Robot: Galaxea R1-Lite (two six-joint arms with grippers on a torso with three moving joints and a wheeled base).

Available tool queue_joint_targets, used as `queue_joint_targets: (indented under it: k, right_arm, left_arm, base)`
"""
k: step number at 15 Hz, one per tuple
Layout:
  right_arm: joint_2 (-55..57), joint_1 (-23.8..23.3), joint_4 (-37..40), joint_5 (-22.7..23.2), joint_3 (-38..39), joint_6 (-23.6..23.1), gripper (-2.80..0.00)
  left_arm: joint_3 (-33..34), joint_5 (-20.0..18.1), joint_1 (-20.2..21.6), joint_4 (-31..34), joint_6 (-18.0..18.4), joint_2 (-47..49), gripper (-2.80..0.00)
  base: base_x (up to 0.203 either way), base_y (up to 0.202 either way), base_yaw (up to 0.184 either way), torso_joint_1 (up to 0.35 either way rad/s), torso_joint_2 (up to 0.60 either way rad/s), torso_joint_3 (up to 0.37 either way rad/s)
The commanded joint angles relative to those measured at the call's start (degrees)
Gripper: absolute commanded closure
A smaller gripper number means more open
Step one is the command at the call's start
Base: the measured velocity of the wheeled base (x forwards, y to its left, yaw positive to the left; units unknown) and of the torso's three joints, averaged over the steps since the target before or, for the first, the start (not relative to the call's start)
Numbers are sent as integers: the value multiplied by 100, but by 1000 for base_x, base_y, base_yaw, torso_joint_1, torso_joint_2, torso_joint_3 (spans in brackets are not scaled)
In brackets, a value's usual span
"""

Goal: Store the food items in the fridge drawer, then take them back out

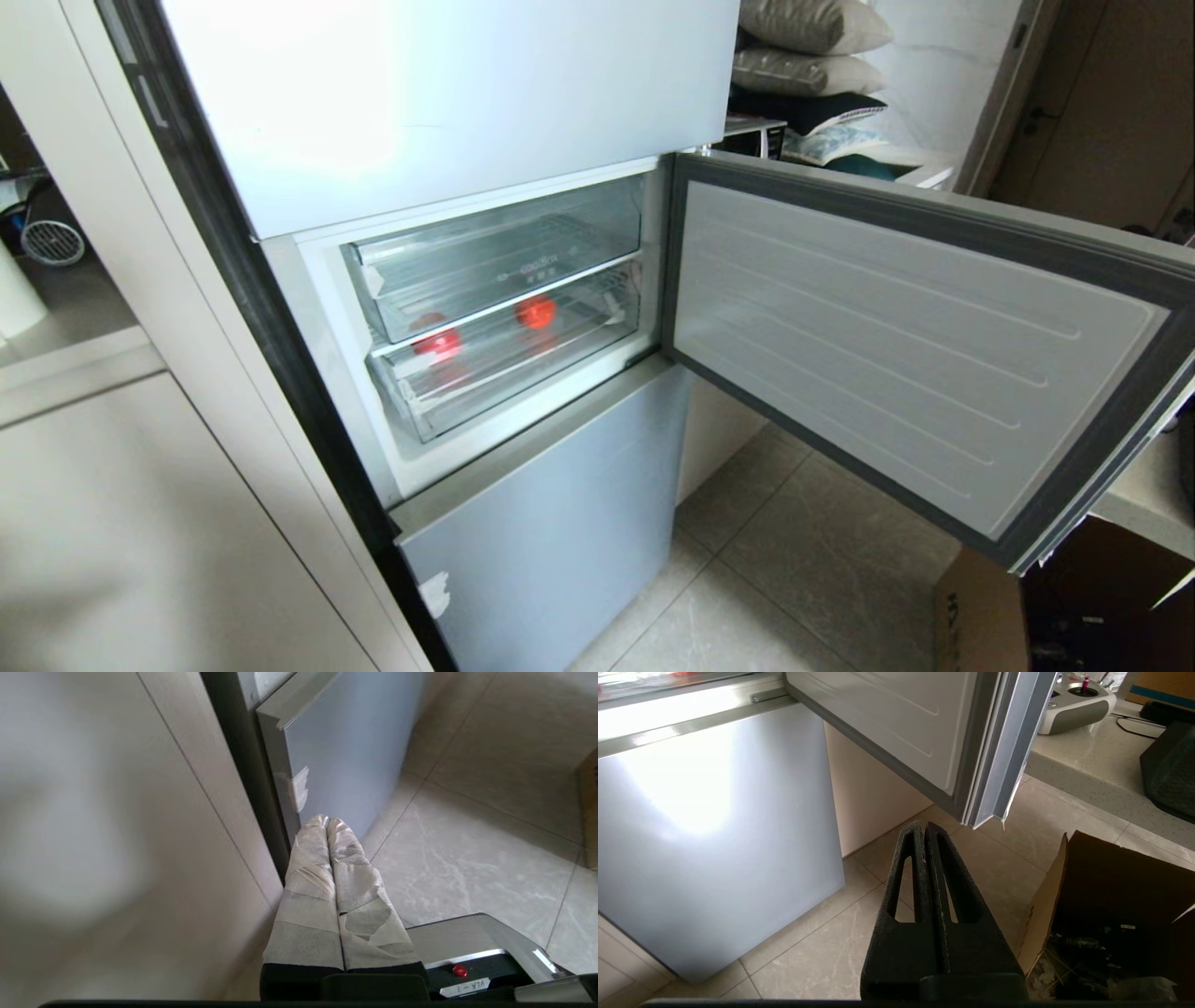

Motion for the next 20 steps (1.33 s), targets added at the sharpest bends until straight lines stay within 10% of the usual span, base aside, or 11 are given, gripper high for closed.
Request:
queue_joint_targets:
  k: [1,20]
  right_arm:
    - [-1,0,-9,5,10,7,0]
    - [-1,0,-9,5,10,16,0]
  left_arm:
    - [17,7,22,48,-14,-338,0]
    - [18,316,177,26,-689,-1520,0]
  base:
    - [0,0,0,0,0,0]
    - [1,-1,12,0,1,0]
